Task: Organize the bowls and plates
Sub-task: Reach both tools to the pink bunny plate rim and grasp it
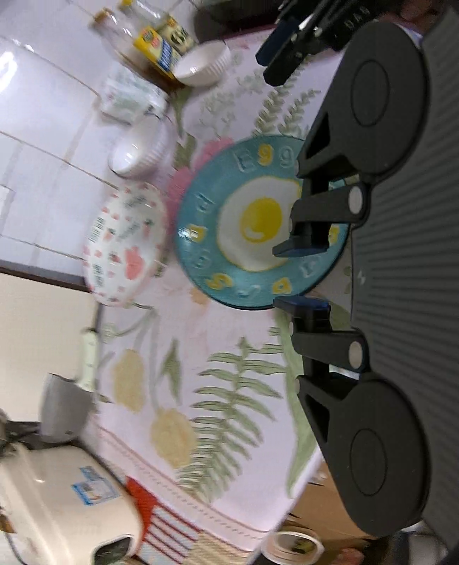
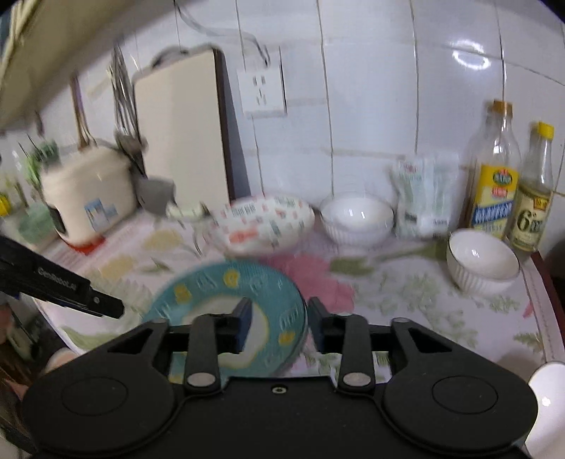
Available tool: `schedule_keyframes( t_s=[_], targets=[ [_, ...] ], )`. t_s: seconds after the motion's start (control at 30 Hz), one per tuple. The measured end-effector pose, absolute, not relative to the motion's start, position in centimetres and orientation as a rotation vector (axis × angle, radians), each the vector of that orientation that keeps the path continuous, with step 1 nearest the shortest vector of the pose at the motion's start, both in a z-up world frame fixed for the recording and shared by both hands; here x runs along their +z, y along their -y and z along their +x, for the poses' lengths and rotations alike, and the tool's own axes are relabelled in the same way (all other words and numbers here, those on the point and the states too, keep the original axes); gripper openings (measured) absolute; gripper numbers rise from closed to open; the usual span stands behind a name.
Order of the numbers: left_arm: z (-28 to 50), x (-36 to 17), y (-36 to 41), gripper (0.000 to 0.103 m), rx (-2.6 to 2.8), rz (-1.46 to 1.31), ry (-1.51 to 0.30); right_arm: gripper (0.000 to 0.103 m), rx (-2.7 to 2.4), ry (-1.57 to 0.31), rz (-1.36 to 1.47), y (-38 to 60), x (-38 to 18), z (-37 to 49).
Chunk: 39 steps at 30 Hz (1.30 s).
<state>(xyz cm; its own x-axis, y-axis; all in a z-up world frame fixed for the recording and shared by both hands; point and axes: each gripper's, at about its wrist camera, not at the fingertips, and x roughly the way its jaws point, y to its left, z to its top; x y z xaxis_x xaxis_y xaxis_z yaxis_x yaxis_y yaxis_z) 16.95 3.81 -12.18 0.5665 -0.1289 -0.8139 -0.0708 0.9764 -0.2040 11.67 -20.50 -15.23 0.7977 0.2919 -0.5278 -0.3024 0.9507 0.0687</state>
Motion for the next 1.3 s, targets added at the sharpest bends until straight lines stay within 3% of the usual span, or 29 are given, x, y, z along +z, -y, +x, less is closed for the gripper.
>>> schedule_keyframes(
  t_s=[0.23,0.33,0.47,0.5,0.7,0.9,1.3],
  targets=[
    [17.8,-11.0,-4.8,0.026,-0.116,-0.17,-0.856,0.05,0.389,-0.516,0.092,21.5,-15.1,13.5],
    [18.8,-10.8,-5.5,0.038,-0.117,-0.145,-0.8,0.053,0.416,-0.516,0.103,21.2,-15.4,15.4],
    [20.9,-10.9,-6.1,0.061,-0.092,-0.106,-0.736,0.055,0.411,-0.546,0.062,20.4,-15.6,18.6],
    [21.5,-11.0,-6.3,0.066,-0.083,-0.101,-0.728,0.06,0.411,-0.554,0.073,20.5,-15.6,19.5],
    [24.7,-11.2,-6.6,0.082,-0.095,-0.06,-0.674,0.07,0.457,-0.613,0.189,20.6,-16.5,24.7],
    [28.8,-13.1,-7.3,0.087,-0.126,-0.104,-0.683,0.07,0.486,-0.701,0.302,20.2,-19.6,29.3],
    [36.1,-19.1,-8.2,0.084,-0.175,-0.189,-0.832,0.07,0.39,-0.847,0.391,19.2,-23.8,35.1]
  ],
)
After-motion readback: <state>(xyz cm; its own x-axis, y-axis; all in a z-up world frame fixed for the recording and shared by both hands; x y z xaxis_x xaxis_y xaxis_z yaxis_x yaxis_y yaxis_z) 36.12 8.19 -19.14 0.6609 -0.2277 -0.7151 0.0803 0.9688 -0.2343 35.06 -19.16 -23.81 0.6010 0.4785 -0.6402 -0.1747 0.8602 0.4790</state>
